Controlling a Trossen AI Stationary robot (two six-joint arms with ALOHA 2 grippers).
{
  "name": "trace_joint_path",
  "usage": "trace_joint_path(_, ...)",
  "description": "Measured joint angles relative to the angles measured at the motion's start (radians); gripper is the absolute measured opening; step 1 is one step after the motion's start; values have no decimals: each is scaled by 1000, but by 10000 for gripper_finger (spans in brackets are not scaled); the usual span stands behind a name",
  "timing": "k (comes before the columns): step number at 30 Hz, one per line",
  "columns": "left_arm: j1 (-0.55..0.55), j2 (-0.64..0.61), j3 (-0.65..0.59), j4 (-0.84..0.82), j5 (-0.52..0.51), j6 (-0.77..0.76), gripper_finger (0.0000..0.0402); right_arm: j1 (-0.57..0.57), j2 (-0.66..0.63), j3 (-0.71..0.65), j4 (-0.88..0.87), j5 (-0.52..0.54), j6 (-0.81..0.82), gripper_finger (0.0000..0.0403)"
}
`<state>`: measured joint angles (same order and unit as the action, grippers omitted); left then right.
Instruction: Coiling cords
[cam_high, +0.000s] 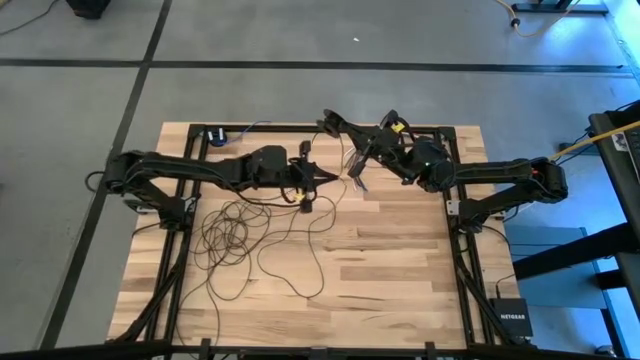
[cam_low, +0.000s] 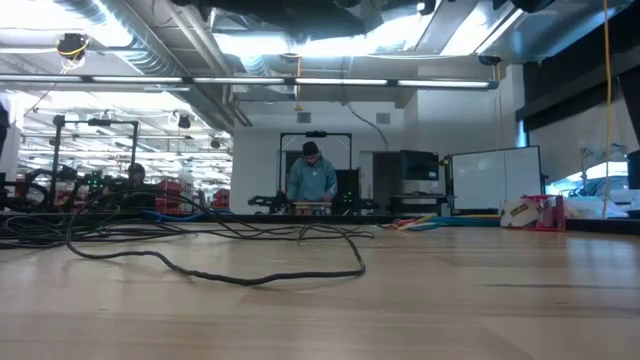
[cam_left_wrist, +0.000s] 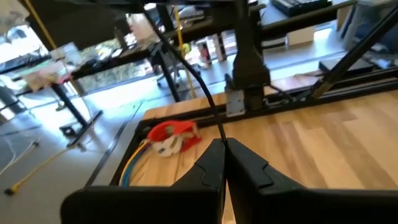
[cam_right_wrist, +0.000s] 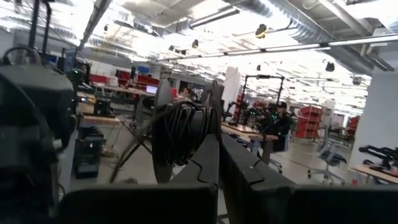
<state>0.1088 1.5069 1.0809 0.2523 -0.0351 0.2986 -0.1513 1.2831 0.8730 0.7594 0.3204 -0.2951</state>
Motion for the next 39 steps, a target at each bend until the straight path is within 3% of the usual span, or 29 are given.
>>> trace_joint_path(7,40,23,0,-32,-17,1,1,0,0,0,14,-42,2,6)
trace_joint_path(14,95,18,0,-192,-203,1,1,0,-2,0,-25,-42,13,6)
trace_joint_path(20,118,-63,0,-275,-306,27,1,0,-3,0,-128,-35,-25,6)
trace_joint_path(32,184,-255,0,-389,-308,23,1,0,-3,0,-284,-17,-61,6)
trace_joint_path(39,157,-211,-1,-350,-163,-2,1,0,-3,0,-183,-18,-80,6)
